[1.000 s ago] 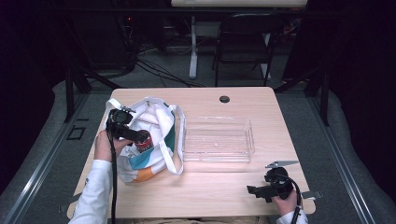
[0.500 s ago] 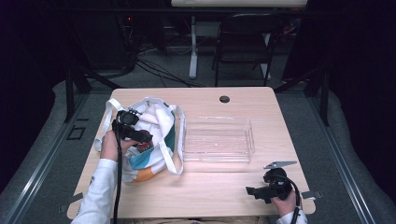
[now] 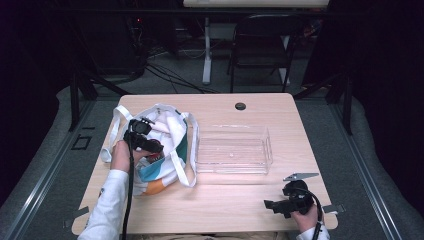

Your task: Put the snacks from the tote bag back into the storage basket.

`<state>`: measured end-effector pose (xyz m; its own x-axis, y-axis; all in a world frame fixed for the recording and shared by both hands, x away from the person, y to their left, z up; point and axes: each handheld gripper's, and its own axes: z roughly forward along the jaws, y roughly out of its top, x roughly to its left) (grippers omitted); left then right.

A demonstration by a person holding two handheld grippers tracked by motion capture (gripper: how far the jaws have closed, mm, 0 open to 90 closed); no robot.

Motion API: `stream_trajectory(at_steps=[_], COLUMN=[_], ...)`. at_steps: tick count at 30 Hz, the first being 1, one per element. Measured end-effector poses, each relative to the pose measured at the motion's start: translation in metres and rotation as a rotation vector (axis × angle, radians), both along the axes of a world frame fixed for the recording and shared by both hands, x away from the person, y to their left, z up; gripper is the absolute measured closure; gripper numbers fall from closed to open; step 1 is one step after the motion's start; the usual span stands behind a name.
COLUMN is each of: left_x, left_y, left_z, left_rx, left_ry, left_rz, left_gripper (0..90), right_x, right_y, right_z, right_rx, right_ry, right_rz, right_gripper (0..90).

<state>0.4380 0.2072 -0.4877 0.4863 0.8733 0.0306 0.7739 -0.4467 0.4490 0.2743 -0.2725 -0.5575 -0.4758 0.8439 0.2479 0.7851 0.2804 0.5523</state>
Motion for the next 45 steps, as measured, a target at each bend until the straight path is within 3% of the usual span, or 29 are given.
stream_trajectory(at_steps=[8,18,27,45], left_x=[0.001,0.003,0.0,-0.007], left_y=[-0.002,-0.006,-0.007,-0.004], left_z=[-0.003,-0.013,-0.01,0.006], left_rx=[0.016,0.037,0.046,0.029], left_ry=[0.017,0.053,0.054,0.011], left_rz=[-0.004,-0.019,-0.025,-0.025], left_gripper=[12.2,23.9,26.1,26.2], right_x=[-0.001,-0.002,-0.002,-0.002], right_y=[0.0,0.0,-0.001,-0.001], right_z=[0.0,0.001,0.002,0.001], right_rx=[0.004,0.004,0.006,-0.005], right_ry=[0.003,-0.001,-0.005,-0.007], right_rz=[0.005,0.01,0.001,0.001], right_gripper=[7.5,7.6,7.6,7.7])
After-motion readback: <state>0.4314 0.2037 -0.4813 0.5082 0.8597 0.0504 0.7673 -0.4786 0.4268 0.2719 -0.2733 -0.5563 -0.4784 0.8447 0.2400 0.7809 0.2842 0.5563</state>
